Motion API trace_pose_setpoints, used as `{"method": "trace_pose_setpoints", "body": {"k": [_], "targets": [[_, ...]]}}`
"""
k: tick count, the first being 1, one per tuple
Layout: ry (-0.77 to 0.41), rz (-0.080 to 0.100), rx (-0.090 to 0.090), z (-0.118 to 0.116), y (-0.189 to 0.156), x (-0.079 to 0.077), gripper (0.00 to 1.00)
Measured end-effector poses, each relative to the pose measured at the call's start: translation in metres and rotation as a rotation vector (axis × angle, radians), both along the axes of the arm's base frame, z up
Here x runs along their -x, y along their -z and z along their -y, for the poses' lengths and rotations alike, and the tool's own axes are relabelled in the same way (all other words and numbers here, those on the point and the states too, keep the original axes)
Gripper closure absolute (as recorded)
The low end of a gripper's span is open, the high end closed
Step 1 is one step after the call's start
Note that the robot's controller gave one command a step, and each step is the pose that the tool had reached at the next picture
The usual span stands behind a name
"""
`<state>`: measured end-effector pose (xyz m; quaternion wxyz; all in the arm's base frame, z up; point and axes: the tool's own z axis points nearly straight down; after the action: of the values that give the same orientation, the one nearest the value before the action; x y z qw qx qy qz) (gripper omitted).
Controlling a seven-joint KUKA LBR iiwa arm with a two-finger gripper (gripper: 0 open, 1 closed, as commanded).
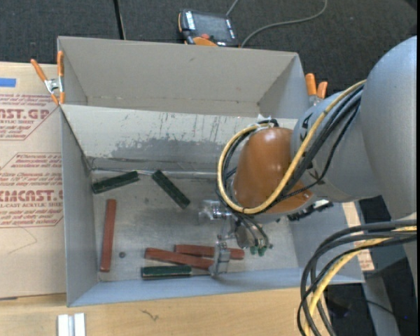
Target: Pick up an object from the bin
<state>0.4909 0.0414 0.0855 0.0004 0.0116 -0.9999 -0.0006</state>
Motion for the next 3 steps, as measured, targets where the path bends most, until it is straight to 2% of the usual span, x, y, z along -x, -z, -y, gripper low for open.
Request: {"method": "trace_pose_setpoints", "body": {"k": [1, 2, 3], "targets": [[-0.018, 0.006, 0.0, -0.004, 0.015, 0.009, 0.0], [-0.019, 0.003, 0.0, -0.004, 0.013, 0.009, 1.0], [-0.158, 0.01, 0.001, -0.012, -0.126, 0.005, 1.0]]}}
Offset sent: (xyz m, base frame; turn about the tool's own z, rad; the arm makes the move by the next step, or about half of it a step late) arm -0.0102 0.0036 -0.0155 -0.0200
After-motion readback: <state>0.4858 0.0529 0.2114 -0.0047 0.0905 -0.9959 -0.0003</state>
